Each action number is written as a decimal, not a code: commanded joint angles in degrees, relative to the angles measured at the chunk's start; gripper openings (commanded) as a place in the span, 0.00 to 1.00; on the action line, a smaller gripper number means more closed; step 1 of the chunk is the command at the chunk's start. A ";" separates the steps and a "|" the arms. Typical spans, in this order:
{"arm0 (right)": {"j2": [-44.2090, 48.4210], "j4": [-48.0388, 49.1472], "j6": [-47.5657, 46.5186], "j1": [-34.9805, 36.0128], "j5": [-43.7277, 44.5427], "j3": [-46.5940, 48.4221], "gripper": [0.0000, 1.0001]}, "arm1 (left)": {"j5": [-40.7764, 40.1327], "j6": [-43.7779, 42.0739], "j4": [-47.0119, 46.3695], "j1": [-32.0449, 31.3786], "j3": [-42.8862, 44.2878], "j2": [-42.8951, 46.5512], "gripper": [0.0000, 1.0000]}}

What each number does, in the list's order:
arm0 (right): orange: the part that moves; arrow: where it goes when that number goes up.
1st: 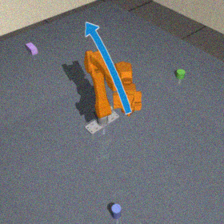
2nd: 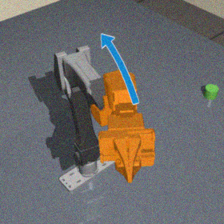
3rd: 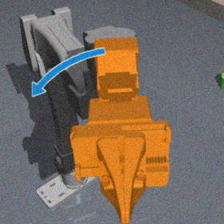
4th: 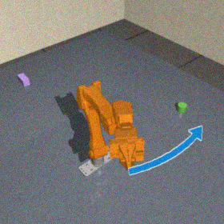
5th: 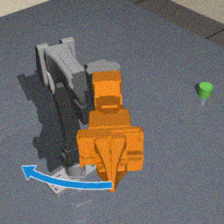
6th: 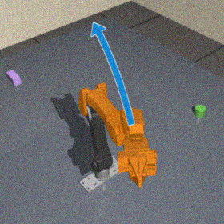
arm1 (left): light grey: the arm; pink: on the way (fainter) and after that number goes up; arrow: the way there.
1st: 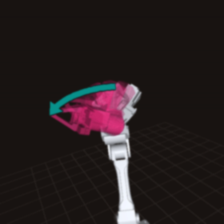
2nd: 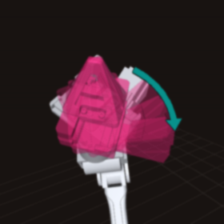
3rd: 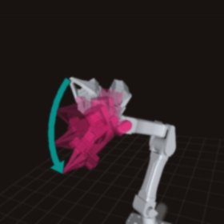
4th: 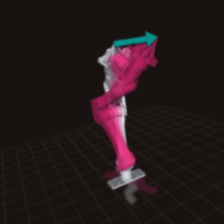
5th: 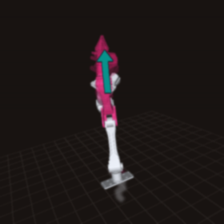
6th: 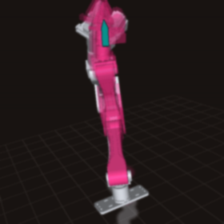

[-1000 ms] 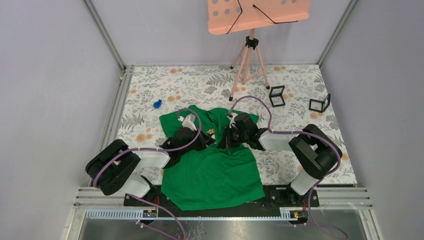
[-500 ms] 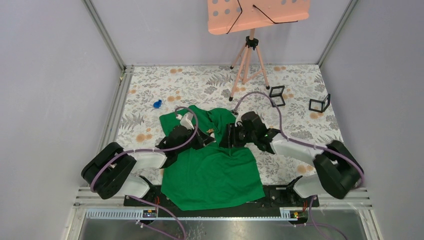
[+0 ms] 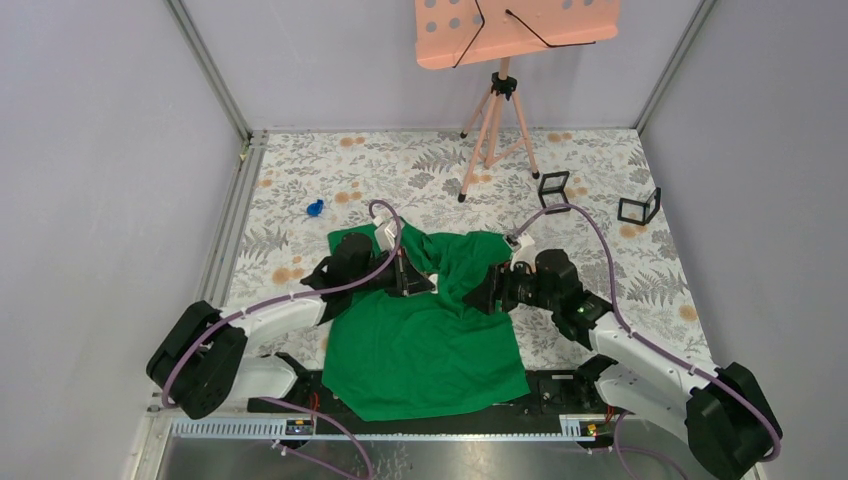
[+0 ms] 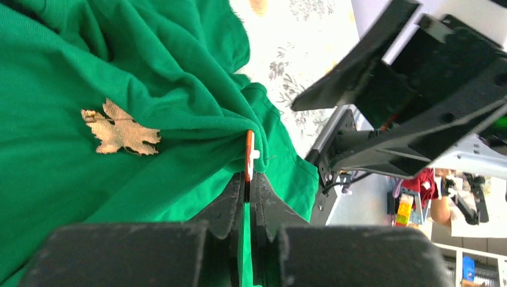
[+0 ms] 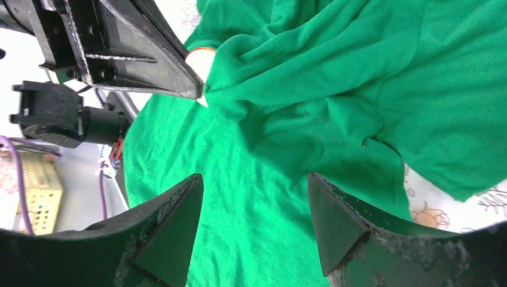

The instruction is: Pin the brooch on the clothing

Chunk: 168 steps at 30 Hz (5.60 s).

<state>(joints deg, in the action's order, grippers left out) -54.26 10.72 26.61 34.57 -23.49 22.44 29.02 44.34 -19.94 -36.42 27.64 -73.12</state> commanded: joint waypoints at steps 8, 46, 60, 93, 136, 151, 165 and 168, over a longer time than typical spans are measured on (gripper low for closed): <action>-1.35 28.43 8.93 -1.13 -15.09 -5.46 0.71 | 12.87 -4.30 -1.37 0.31 -0.29 6.05 0.00; -21.99 42.98 15.80 0.60 -20.37 -0.54 0.45 | 19.11 -1.97 -6.69 0.39 -0.92 4.73 0.00; -20.60 35.36 12.51 2.48 -12.42 0.55 0.33 | 20.44 -1.72 -7.45 0.38 -0.83 4.49 0.00; -24.83 35.09 12.65 4.36 -17.89 3.05 0.31 | 18.53 -1.17 -5.63 0.74 0.90 0.23 0.00; -21.12 22.24 12.27 4.68 -0.71 2.60 0.29 | 15.06 -3.70 0.04 0.74 0.79 2.89 0.00; -9.72 6.74 6.88 4.65 3.56 4.88 0.52 | 7.66 -5.73 7.68 1.01 2.52 3.01 0.09; -1.39 -30.44 -2.39 -2.02 22.54 18.50 0.77 | -12.64 -12.41 28.50 6.14 12.27 9.02 0.96; -5.75 -32.17 -1.21 -7.68 20.00 19.16 0.74 | -22.34 -12.27 34.64 9.25 15.22 5.06 0.97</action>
<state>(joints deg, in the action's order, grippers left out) -55.42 -13.17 26.22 32.49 -5.02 39.88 20.05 32.80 6.59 -30.68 38.68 -64.14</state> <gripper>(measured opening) 0.757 0.966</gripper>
